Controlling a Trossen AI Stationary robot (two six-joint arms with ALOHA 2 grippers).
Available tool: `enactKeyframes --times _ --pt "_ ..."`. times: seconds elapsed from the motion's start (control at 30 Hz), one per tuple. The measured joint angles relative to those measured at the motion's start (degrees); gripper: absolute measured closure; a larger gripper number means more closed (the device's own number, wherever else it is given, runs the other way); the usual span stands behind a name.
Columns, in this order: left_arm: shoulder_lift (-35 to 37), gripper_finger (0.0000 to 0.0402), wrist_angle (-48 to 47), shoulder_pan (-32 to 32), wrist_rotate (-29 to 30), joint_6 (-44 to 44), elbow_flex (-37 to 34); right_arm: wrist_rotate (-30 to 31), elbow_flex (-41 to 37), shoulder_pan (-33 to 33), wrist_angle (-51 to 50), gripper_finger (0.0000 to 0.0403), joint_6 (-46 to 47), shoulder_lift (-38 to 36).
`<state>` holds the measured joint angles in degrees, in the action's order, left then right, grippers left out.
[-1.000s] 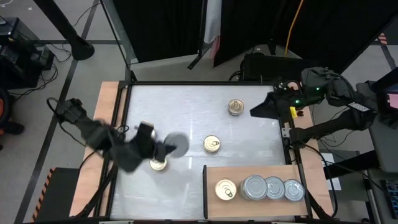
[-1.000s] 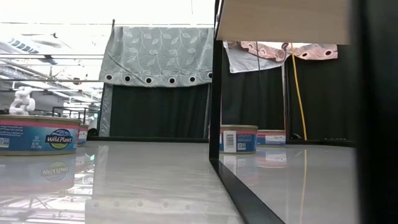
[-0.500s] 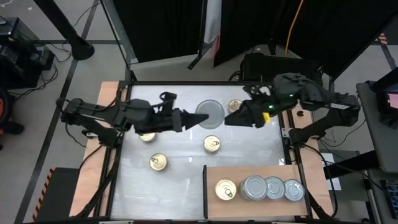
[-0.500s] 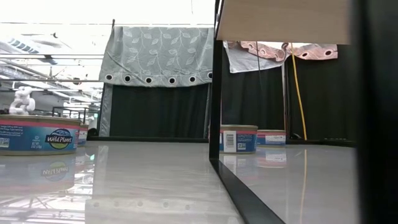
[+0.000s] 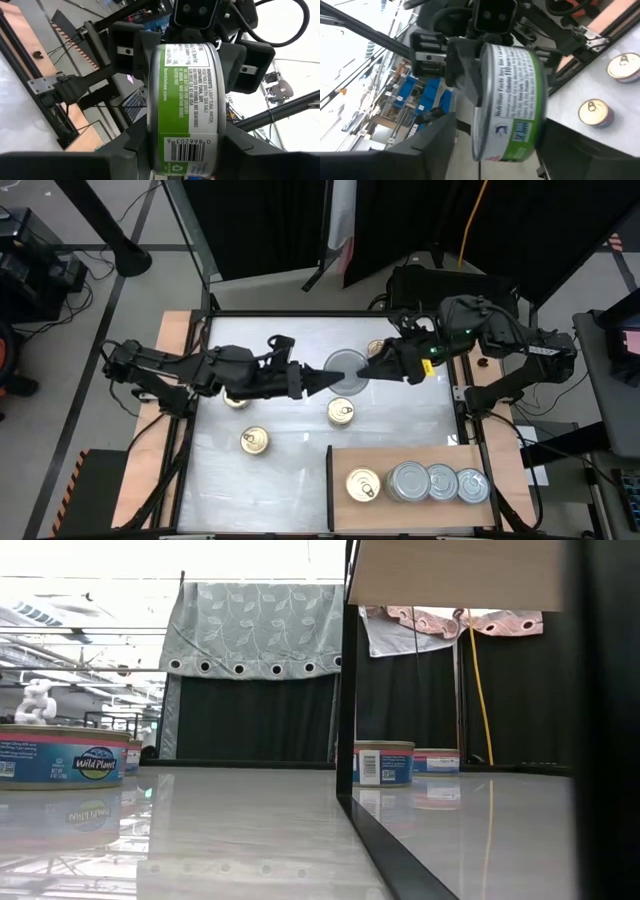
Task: Stack canned seafood by type on shelf
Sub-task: Stack the green tuna can on top of the other green tuna can on the shelf
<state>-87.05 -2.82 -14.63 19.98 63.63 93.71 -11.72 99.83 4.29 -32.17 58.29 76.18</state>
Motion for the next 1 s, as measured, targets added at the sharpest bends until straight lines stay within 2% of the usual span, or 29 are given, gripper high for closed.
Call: enactKeyframes --times 0.23,0.37,0.53,0.63,0.77,0.87,1.0 --pt "0.0 0.0239 0.5 0.0 1.1 -2.3 0.0 1.1 0.0 0.0 -1.4 0.0283 0.0 0.0" --pt "0.0 0.0228 0.5 0.0 1.1 -5.7 0.0 -0.6 0.0 0.0 -1.4 0.0284 0.0 -0.3" --pt "0.9 0.0170 0.7 -0.1 1.6 -6.0 0.0 -4.4 -0.2 -0.1 -1.9 0.0284 1.7 -2.2" --pt "2.0 0.0139 0.0 0.0 3.1 -7.8 0.0 -9.9 -0.2 0.3 -4.4 0.0283 2.4 -4.4" --pt "4.3 0.0129 -1.3 0.1 3.7 -11.5 0.0 -18.6 0.0 3.2 -11.8 0.0279 2.1 -8.3" --pt "6.2 0.0128 -4.7 0.0 5.2 -13.0 0.0 -19.4 0.0 7.1 -18.7 0.0278 1.3 -10.0" --pt "8.3 0.0128 -10.2 0.1 7.7 -13.4 0.0 -16.0 0.0 12.4 -25.7 0.0277 0.8 -10.5"
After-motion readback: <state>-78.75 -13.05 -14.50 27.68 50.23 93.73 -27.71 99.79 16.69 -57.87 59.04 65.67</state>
